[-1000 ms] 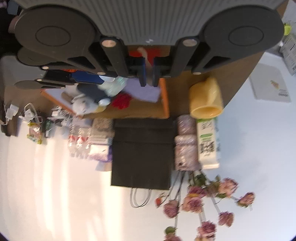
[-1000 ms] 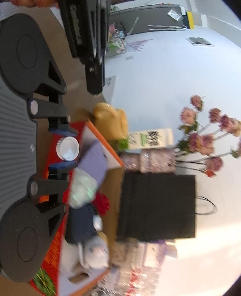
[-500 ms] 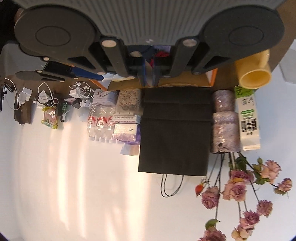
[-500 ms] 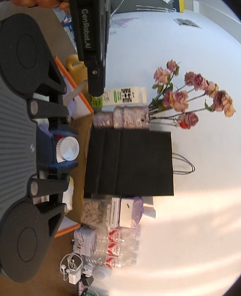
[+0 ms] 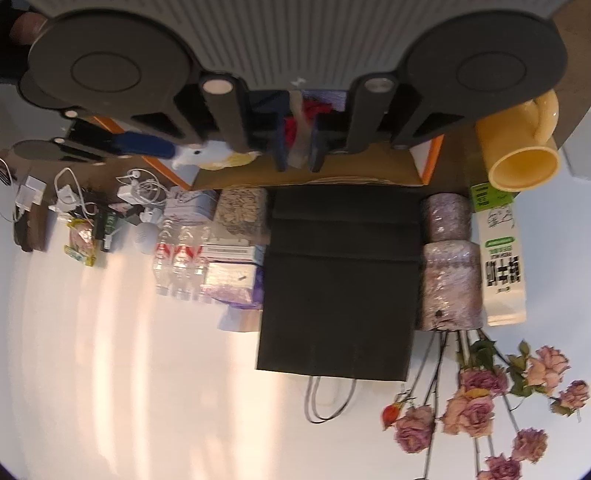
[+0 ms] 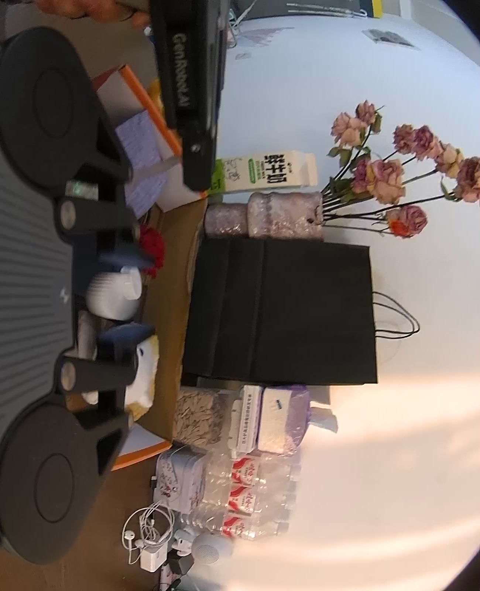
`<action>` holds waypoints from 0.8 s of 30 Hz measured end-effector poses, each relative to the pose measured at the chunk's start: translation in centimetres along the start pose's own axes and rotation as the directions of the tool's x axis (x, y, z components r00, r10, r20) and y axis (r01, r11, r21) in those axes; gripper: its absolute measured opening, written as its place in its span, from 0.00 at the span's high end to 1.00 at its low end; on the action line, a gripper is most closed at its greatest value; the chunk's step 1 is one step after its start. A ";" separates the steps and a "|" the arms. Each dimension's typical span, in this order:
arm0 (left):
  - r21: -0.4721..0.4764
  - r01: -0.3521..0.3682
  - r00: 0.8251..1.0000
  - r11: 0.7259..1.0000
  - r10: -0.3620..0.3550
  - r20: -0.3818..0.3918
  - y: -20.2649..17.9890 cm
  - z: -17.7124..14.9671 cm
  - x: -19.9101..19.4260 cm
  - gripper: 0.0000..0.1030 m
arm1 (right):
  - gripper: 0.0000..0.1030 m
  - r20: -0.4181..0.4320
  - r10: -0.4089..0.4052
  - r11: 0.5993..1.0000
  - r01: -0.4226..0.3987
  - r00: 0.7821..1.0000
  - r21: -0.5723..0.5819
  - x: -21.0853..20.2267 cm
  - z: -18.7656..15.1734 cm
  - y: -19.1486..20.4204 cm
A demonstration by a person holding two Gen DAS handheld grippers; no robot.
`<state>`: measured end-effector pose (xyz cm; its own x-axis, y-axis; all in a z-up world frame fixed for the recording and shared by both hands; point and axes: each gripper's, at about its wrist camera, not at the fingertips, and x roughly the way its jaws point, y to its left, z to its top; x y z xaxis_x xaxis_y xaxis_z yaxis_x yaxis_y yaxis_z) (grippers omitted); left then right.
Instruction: Organize objects
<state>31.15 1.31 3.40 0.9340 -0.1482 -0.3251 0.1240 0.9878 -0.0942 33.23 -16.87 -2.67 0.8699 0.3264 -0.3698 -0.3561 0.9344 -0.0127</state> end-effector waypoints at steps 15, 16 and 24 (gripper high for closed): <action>-0.039 -0.165 0.983 0.985 0.168 0.068 1.3 0.1 -5.2 0.00 | 0.00 0.013 -0.038 0.998 0.038 0.999 0.041 -3.7 -0.3 -0.3; -0.038 -0.167 0.983 0.985 0.169 0.069 1.3 0.1 -5.9 0.00 | 0.00 0.014 -0.038 0.998 0.037 0.999 0.042 -4.3 -0.4 -0.2; -0.022 -0.161 0.987 0.987 0.161 -0.004 1.2 -1.6 -10.6 0.00 | 0.00 -0.021 -0.028 0.998 0.029 0.999 0.053 -8.9 -1.7 1.0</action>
<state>20.84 4.03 5.20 0.9404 0.0130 -0.3398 -0.0358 0.9975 -0.0610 24.54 -19.12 -0.99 0.8719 0.2975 -0.3890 -0.3124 0.9496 0.0259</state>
